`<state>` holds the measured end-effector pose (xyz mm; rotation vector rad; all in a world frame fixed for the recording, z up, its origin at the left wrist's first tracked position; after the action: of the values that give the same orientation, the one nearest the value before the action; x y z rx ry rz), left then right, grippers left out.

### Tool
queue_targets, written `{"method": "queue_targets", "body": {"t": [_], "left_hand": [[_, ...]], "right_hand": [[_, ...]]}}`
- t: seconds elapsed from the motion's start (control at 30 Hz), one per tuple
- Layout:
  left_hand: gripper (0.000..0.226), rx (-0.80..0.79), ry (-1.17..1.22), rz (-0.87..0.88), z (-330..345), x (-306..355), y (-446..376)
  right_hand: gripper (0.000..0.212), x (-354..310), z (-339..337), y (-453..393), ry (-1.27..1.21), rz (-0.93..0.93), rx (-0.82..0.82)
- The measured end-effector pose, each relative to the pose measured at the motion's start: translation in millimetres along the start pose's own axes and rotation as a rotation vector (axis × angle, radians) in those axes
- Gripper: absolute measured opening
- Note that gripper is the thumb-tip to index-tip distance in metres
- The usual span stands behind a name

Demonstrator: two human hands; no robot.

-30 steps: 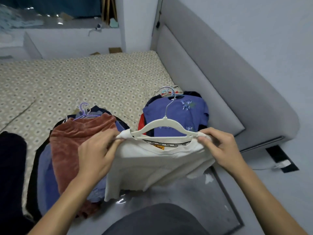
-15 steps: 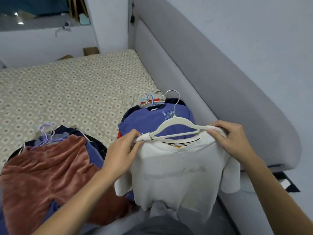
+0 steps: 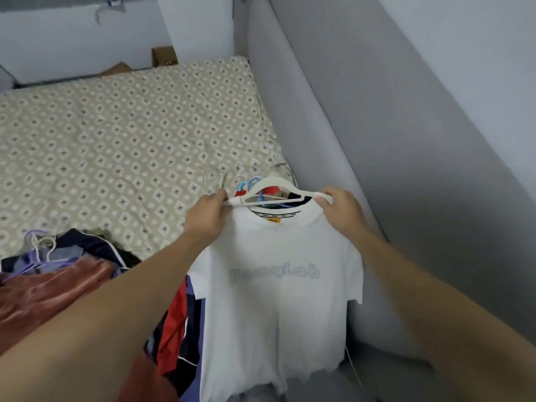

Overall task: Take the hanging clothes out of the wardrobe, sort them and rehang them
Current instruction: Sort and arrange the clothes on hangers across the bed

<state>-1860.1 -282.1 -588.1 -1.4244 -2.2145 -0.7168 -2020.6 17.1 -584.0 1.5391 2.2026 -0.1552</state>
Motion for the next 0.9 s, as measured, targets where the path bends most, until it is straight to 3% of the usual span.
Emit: {"method": "queue_targets", "body": {"t": [0.07,0.13,0.3,0.4,0.63,0.9], "left_hand": [[0.010,-0.009,-0.040,-0.043,12.1,-14.2,-26.4],[0.027,-0.025,-0.088,-0.097,21.0,-28.4,-38.4],[0.047,-0.083,-0.173,-0.211,20.1,-69.9,-3.2],[0.055,-0.085,-0.202,-0.247,2.9,-105.2,38.3],[0.064,0.001,-0.166,-0.387,-60.2,-200.5,153.1],[0.066,0.056,-0.084,-0.632,-113.3,-380.1,289.0]], "right_hand": [[0.019,4.1,22.3,-30.3,0.097,-0.015,0.021],[0.019,8.8,44.1,-47.7,0.225,-0.031,0.032],[0.037,-12.3,83.2,-34.8,0.316,-0.049,-0.067],[0.051,-61.9,100.4,-13.3,0.263,-0.166,-0.142],[0.059,-204.0,170.4,48.5,0.224,-0.337,-0.314],[0.061,-385.7,298.2,133.5,0.228,-0.522,-0.506]]}}
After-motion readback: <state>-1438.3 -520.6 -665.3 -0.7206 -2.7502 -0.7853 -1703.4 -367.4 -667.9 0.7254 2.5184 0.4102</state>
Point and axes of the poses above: each hand's wrist, its own y-axis away from the middle knuckle, its own z-axis out of the palm, x = y × z, the point moved 7 cm from there along -y, towards the middle knuckle, and after that the axes turned 10 degrees about y, right-handed, at the moved point
